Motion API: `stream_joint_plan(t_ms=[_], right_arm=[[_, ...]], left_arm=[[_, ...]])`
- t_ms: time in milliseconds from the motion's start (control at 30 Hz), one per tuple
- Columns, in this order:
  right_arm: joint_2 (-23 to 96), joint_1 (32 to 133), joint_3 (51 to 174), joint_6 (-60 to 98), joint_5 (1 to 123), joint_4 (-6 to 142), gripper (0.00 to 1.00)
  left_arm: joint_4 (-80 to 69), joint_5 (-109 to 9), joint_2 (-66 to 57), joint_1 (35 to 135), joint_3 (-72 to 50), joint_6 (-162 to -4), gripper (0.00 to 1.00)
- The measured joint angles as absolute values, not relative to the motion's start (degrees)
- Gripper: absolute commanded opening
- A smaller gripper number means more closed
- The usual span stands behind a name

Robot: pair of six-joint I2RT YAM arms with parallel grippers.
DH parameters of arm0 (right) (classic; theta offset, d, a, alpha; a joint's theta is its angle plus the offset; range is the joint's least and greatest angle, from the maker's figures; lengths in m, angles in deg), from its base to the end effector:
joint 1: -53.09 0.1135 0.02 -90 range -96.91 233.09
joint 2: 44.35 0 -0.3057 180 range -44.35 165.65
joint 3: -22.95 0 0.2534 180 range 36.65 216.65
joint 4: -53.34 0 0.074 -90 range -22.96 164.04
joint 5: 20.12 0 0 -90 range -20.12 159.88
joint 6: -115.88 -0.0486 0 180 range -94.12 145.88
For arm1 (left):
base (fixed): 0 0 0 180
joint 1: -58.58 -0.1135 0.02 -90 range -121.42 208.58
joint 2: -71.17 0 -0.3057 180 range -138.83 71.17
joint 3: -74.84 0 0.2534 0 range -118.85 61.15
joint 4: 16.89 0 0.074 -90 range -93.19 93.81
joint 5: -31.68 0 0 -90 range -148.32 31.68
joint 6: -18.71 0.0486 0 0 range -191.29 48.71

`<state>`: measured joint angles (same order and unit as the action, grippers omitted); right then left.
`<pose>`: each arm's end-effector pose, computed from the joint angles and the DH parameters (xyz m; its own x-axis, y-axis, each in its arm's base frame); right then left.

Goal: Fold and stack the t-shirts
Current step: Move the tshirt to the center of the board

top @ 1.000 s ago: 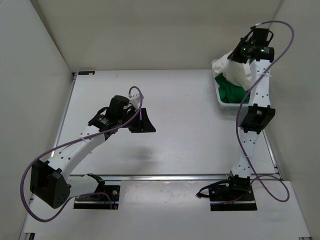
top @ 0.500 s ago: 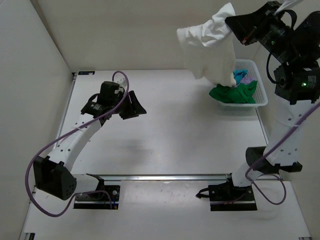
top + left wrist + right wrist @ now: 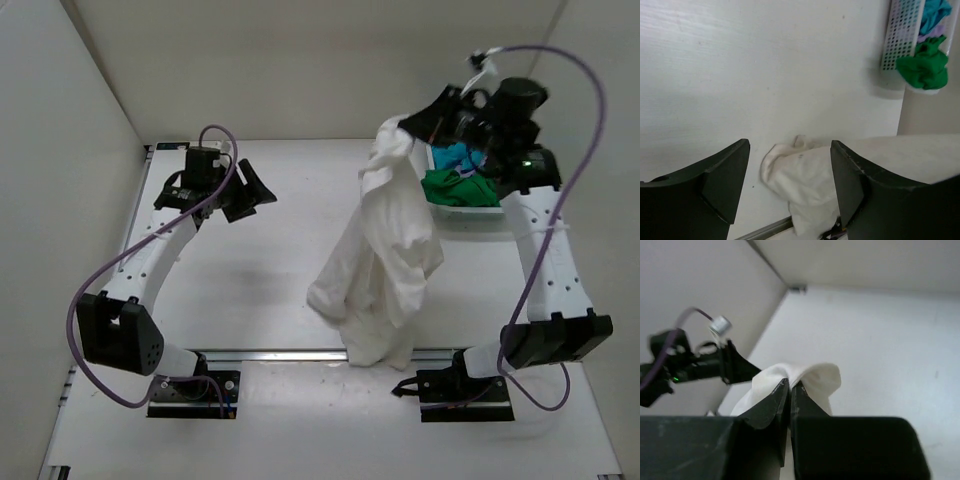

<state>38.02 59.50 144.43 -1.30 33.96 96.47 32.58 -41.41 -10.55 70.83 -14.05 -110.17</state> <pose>0.2841 0.0606 0.5684 -0.3689 0.3308 -0.8686 -0.5659 0.6614 0.4922 0.3063 -0.0810 0.3665 -0.7714 -0.4471 -0.4529 -0.0911 0.7819 -0.6167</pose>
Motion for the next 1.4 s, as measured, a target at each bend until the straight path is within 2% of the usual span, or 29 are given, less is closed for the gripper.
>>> stream_joint_plan(t_ms=[133, 233, 333, 433, 633, 767, 967, 1133, 1400], right_arm=[[38.4, 63.7, 127.5, -2.9, 35.6, 95.1, 0.00], [40.6, 70.2, 127.2, -1.8, 39.1, 98.9, 0.00], [44.9, 78.9, 138.5, 1.4, 43.9, 103.0, 0.01], [48.9, 83.5, 151.2, 3.3, 45.5, 105.0, 0.00], [56.8, 76.8, 174.4, 4.3, 48.6, 112.1, 0.00], [65.1, 75.5, 191.6, 5.1, 50.7, 120.2, 0.00], [69.1, 77.4, 195.5, 5.6, 52.9, 128.2, 0.00], [69.6, 76.0, 195.8, 6.0, 53.2, 131.7, 0.00], [68.8, 75.3, 196.1, 6.5, 54.3, 135.8, 0.00]], left_arm=[[31.2, -41.7, -9.5, 73.9, -7.1, -109.2, 0.70], [32.5, -41.5, -8.4, 74.3, -1.3, -108.2, 0.61], [34.7, -43.5, -7.6, 73.2, 0.5, -107.2, 0.58], [34.9, -45.1, -6.1, 74.7, 0.4, -105.9, 0.61], [35.0, -47.7, -3.6, 84.6, 0.6, -101.4, 0.69], [31.5, -47.2, -1.6, 89.8, 6.4, -101.4, 0.74], [29.5, -49.1, -1.0, 87.6, 12.2, -101.3, 0.78], [28.7, -51.2, -0.7, 86.8, 14.5, -100.7, 0.90], [18.9, -49.7, -4.4, 83.6, 19.4, -108.2, 0.91]])
